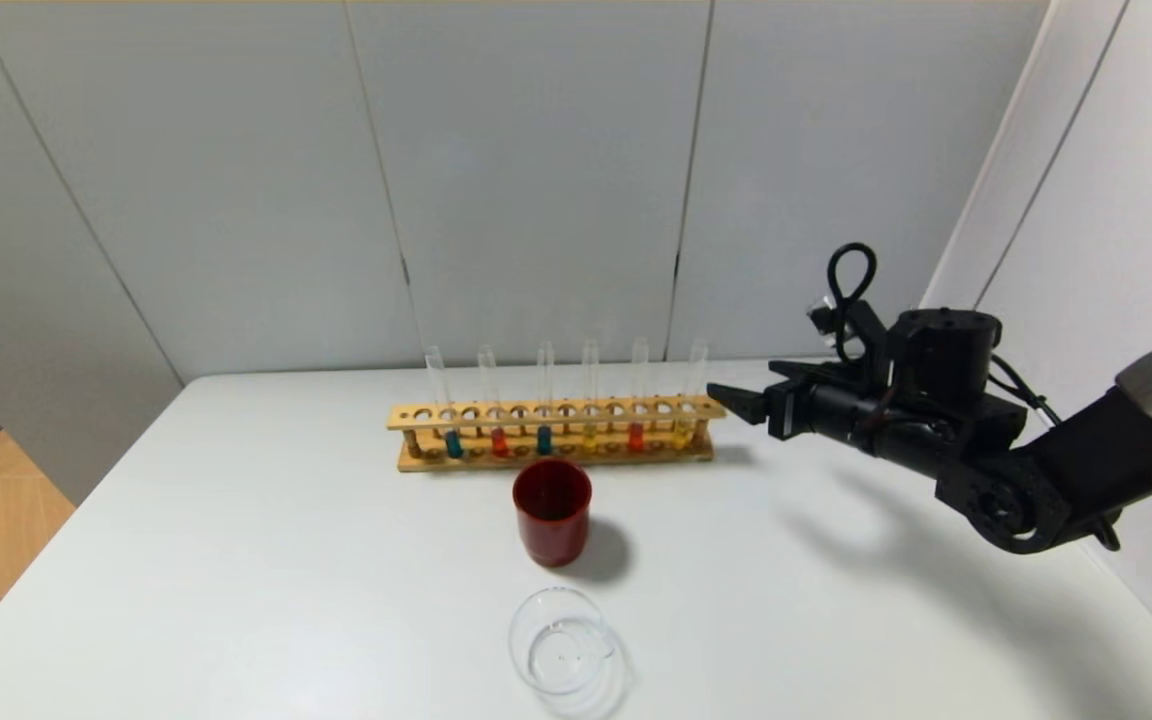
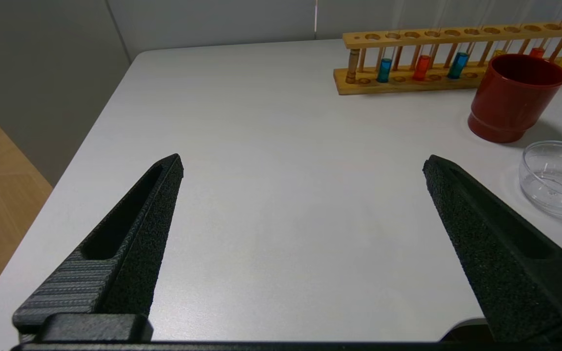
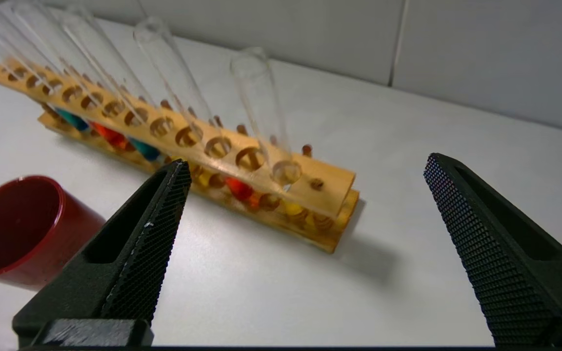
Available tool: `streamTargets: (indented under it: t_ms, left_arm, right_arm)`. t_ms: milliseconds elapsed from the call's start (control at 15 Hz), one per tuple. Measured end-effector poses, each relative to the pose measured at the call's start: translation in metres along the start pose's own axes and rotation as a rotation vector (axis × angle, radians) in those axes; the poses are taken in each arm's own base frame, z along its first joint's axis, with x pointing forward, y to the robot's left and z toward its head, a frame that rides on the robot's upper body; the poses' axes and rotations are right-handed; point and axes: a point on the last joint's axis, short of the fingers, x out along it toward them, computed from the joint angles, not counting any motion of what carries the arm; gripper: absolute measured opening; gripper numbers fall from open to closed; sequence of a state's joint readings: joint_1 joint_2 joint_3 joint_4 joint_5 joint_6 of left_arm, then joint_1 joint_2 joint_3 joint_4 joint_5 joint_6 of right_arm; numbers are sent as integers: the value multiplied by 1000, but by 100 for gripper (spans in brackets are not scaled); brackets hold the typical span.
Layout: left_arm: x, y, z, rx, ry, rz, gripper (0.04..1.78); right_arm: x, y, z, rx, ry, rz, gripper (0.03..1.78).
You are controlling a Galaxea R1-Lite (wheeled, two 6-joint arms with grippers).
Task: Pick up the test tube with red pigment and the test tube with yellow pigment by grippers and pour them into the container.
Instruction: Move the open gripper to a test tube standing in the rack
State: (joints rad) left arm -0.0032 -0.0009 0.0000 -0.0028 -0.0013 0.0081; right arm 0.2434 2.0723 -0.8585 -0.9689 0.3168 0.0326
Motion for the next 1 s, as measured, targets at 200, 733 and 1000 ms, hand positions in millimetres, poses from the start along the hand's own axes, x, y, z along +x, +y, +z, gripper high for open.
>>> streamTargets:
  t_ms: [200, 733, 1000]
  left_arm:
    - [0, 0, 0, 1, 0, 0, 174]
    - [0, 0, 0, 0, 0, -1, 174]
    - [0, 0, 0, 1, 0, 0, 174]
  right_arm:
    - [11, 3, -10, 6, 25, 15, 174]
    - [50, 2, -13, -10, 1, 42, 174]
    - [65, 4, -20, -12, 8, 56, 174]
